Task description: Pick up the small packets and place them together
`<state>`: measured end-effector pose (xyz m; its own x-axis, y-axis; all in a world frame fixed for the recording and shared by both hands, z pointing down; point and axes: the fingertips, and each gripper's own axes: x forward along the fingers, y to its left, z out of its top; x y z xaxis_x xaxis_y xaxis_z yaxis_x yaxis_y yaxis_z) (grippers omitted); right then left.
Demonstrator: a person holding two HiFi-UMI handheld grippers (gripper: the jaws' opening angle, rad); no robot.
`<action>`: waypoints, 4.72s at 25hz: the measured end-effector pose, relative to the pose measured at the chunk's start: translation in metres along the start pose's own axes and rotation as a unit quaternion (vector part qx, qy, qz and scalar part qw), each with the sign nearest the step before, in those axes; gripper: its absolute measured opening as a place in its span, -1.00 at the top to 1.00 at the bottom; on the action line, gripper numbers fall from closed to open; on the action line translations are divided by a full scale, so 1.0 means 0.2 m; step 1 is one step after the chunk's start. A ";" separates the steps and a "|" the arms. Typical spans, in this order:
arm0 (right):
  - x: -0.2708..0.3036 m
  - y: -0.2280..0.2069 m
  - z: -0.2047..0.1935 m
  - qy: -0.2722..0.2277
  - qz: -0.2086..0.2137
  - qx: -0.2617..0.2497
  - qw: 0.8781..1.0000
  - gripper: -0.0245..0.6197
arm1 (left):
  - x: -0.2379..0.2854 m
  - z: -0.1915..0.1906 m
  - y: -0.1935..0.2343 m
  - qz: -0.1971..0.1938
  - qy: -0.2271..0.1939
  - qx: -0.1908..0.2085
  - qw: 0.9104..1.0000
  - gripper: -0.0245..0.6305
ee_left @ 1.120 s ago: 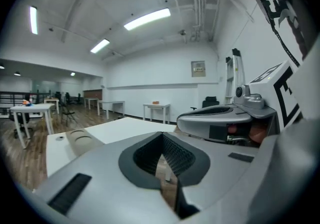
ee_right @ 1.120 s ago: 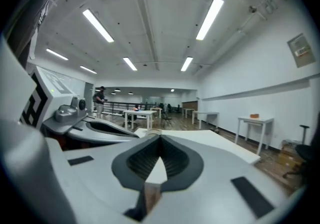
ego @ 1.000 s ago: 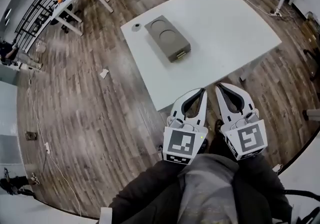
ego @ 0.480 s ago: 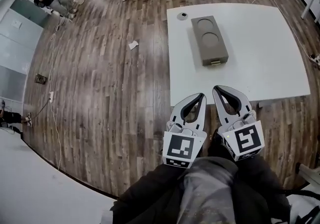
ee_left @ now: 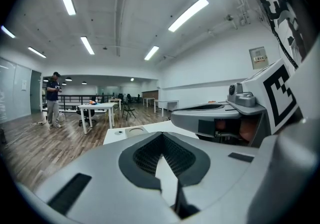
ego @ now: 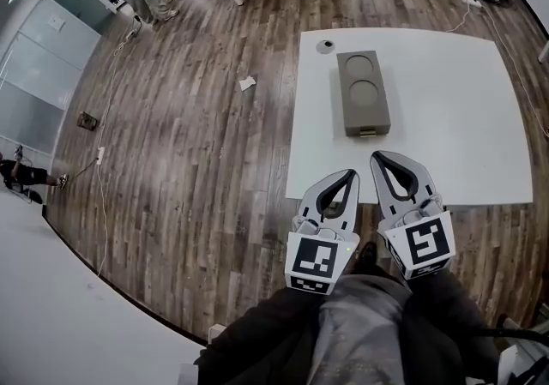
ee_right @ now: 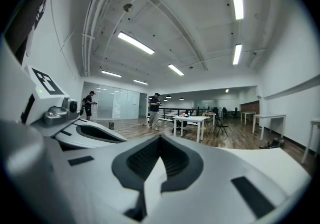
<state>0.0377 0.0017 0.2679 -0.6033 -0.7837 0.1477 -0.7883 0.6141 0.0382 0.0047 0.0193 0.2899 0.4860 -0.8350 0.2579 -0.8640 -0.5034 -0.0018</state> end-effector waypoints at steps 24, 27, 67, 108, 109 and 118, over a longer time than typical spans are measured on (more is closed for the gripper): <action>0.28 -0.26 -0.06 0.015 -0.044 0.009 0.999 0.93 | 0.43 0.04 0.18 -0.058 0.007 0.012 0.998 0.92; 0.30 -0.26 -0.07 0.017 -0.047 0.009 0.999 0.93 | 0.44 0.04 0.21 -0.061 0.005 0.012 0.998 0.92; 0.23 -0.02 -0.59 0.060 -0.145 0.062 0.986 0.93 | 0.34 -0.46 0.17 -0.161 0.054 0.028 0.985 0.92; 0.42 -0.19 -0.88 0.146 -0.195 0.096 0.965 0.27 | 0.57 -0.49 0.34 -0.195 0.081 0.001 0.978 0.92; 0.43 -0.20 -0.88 0.147 -0.196 0.096 0.965 0.27 | 0.58 -0.49 0.35 -0.195 0.082 0.000 0.977 0.92; 0.50 -0.26 -0.89 0.162 -0.204 0.101 0.960 0.27 | 0.66 -0.49 0.41 -0.201 0.090 -0.005 0.975 0.92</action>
<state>0.0407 -0.0925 0.4573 -0.1967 -0.8651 0.4614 -0.9780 0.2065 -0.0298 -0.0147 -0.1104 0.4190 0.7555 -0.5179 0.4011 -0.6100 -0.7795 0.1426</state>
